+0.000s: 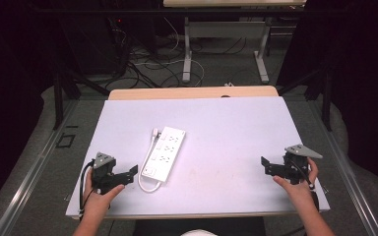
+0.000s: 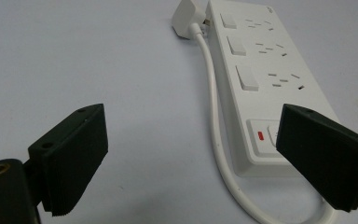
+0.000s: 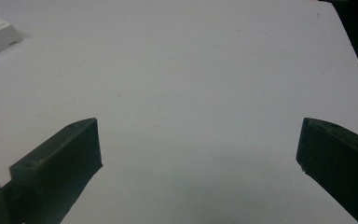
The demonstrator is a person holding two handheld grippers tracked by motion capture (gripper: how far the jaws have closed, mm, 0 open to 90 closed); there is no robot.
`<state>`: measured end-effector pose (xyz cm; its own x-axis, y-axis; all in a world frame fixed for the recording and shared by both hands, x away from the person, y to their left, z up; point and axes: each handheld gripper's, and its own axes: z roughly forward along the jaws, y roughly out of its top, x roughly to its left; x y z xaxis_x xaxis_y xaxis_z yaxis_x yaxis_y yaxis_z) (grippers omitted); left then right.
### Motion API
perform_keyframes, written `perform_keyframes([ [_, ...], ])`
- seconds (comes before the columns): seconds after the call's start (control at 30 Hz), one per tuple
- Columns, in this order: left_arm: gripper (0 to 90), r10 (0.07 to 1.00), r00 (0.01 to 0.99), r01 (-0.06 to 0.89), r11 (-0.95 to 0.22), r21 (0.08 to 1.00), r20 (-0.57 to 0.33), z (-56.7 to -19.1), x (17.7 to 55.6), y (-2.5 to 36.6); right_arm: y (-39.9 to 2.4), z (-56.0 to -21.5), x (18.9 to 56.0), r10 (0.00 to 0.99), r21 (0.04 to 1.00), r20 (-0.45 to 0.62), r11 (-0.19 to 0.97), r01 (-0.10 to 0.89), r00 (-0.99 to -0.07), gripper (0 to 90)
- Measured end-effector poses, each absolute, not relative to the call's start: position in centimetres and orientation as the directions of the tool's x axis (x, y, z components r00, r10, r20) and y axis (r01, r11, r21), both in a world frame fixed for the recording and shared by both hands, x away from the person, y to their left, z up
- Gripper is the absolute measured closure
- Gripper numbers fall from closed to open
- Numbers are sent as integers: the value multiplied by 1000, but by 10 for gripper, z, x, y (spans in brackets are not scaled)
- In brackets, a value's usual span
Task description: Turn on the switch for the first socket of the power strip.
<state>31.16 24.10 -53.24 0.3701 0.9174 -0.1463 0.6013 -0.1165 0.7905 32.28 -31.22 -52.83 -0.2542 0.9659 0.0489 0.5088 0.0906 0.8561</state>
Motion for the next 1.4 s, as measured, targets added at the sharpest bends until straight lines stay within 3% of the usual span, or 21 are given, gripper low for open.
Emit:
perform_keyframes([
  [0.77,173,912,376,600,-103,793,-166,-531,308,243,-299,-533,324,955,854,42,118,507,-293,0],
  [1.27,361,915,375,596,-115,795,-149,-526,307,238,-300,-533,324,956,861,33,121,493,-292,0],
  [1.4,371,915,380,591,-125,797,-138,-522,307,236,-300,-533,323,955,856,36,123,502,-295,0],
])
